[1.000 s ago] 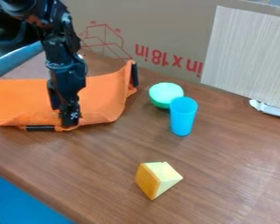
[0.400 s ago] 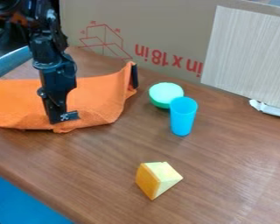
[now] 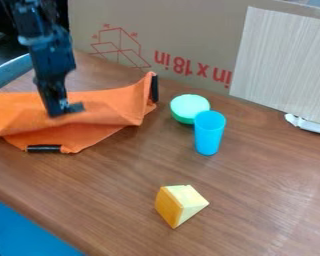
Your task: Unfold the cloth from bottom right to top left
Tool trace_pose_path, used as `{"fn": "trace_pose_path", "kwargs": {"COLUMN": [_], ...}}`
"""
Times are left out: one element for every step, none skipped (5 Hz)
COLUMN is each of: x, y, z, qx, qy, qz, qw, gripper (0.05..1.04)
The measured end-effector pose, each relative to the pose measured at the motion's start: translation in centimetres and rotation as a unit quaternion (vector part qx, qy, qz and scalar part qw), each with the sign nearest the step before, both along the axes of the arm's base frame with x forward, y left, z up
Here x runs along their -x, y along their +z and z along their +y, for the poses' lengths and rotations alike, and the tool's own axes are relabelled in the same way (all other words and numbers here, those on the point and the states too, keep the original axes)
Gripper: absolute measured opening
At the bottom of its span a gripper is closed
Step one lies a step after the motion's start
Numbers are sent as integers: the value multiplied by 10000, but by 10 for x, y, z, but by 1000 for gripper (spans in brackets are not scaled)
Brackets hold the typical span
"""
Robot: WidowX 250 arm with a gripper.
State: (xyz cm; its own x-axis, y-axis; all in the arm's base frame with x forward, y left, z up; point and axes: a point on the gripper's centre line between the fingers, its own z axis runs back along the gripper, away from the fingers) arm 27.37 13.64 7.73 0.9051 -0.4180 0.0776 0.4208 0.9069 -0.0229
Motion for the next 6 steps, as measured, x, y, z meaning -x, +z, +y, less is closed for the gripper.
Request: {"fn": "trace_pose_path", "kwargs": {"x": [-17, -44, -73, -97, -123, -136], "y": [32, 44, 46, 42, 38, 46], "z": [10, 27, 48, 74, 103, 121], "qx": [170, 182, 114, 65, 47, -119], "qy": [303, 690, 1068, 1391, 1658, 1756], "qz": [-244, -283, -309, -226, -194, -428], "qw": [9991, 9970, 9937, 9900, 9860, 9835], "gripper": [54, 54, 54, 54, 54, 54]}}
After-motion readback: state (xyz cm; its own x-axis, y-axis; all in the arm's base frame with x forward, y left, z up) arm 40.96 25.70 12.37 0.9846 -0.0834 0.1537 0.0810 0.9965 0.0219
